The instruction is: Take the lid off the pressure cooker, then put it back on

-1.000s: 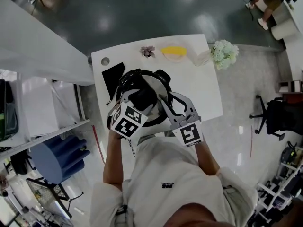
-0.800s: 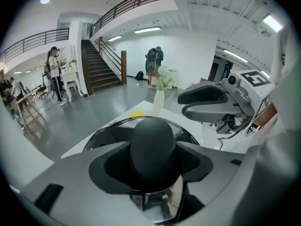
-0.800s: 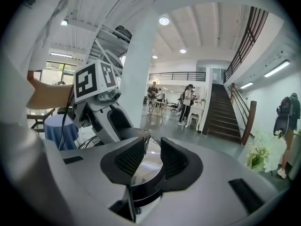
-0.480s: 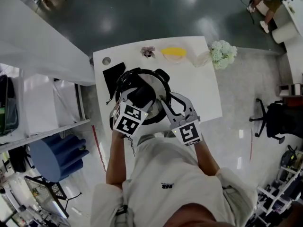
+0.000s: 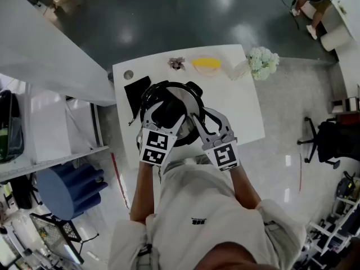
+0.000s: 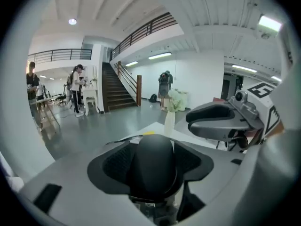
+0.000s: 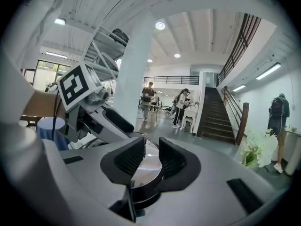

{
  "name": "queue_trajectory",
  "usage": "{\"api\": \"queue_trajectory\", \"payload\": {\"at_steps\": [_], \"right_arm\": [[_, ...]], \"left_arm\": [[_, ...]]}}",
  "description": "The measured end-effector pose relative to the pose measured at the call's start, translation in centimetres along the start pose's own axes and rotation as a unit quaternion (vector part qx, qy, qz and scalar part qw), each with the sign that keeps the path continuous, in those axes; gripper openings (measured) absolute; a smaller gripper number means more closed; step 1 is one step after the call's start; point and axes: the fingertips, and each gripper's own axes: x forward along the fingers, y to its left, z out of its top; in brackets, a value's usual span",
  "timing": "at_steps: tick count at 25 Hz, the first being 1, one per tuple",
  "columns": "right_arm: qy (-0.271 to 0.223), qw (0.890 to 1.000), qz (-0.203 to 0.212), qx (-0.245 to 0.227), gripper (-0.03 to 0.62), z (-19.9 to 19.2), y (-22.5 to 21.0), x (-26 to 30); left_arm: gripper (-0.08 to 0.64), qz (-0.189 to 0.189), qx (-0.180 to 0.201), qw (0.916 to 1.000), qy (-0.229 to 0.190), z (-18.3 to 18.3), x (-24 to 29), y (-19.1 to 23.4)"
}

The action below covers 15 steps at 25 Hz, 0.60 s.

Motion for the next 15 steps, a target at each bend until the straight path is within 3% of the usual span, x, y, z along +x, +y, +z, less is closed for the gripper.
{"api": "queue_trajectory", "payload": {"at_steps": [5, 15], "right_arm": [[0.012, 0.999, -0.031, 0.001, 0.095, 0.8, 0.2, -0.1], [0.002, 0.999, -0.052, -0.014, 0.095, 1.2, 0.8, -0.5]], "left_arm": [[0.289, 0.029, 0.012, 0.9968, -0.074, 2.2, -2.7, 0.4], [0.261, 0.042, -0.005, 0.9936, -0.105, 1.5, -5.7, -0.3]]}}
